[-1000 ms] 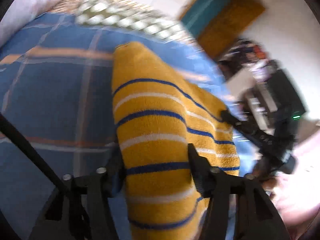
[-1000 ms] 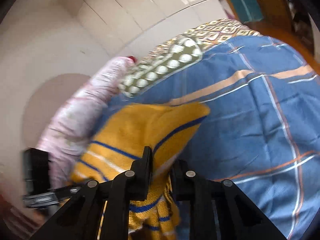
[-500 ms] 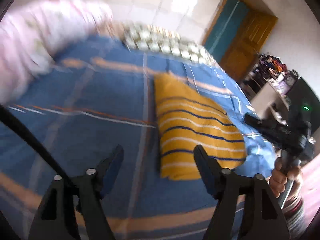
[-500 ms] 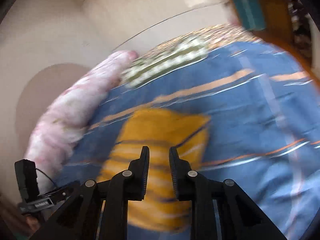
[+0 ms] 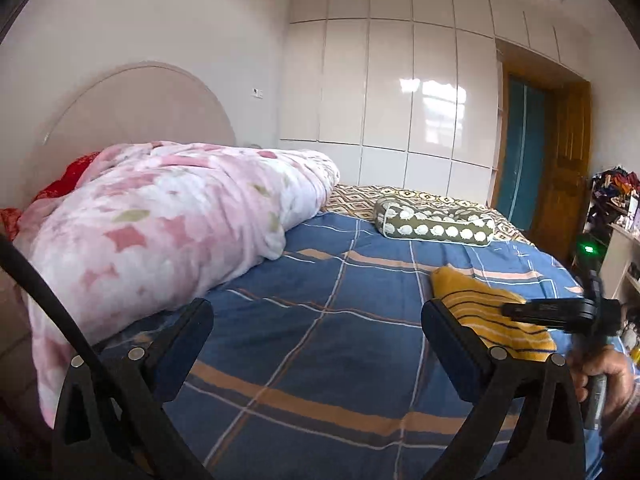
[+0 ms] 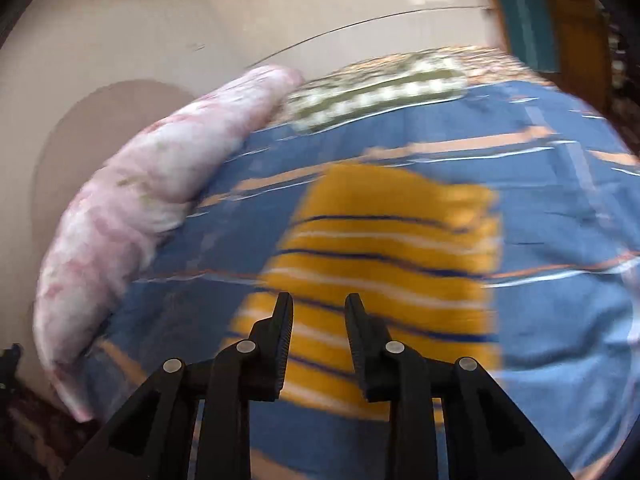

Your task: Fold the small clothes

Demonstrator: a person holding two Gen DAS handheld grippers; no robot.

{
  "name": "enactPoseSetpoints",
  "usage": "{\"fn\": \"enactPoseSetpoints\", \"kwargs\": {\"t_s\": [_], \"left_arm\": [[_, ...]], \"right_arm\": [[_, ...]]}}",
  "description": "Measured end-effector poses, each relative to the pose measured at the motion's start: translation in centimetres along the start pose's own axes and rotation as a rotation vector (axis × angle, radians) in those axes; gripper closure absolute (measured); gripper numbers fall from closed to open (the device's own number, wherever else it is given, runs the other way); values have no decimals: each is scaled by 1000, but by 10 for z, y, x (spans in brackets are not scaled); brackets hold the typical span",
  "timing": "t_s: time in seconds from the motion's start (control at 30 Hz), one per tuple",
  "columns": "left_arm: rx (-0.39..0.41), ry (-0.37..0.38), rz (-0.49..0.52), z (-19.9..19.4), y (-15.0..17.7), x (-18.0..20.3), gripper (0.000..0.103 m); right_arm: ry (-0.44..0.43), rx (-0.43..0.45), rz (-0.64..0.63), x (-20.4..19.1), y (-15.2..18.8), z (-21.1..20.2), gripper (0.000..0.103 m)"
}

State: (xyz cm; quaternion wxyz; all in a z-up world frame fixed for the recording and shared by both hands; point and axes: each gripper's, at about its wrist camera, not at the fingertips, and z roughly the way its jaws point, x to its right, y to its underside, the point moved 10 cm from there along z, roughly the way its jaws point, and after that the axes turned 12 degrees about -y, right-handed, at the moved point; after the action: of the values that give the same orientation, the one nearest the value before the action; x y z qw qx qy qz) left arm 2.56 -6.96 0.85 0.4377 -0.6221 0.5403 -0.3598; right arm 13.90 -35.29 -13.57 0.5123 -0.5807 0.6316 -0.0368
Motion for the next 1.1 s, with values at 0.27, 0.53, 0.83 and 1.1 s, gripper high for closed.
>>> {"fn": "enactPoseSetpoints", "kwargs": {"t_s": [0.27,0.53,0.83,1.1], "left_arm": [[55,-39,78,-29,9,-19,0],[-5,64,114,-46,32,16,0],[-139,246,257,-85,80,105,0],[-59,251,283,-130,78,120,0]], "right_arm": [[-162,-117,249,-4,72,56,72],[90,-15,65,6,126,-62,56],[347,150,127,44,152,-184,44],[466,187,7,17,156,-217,36]]}}
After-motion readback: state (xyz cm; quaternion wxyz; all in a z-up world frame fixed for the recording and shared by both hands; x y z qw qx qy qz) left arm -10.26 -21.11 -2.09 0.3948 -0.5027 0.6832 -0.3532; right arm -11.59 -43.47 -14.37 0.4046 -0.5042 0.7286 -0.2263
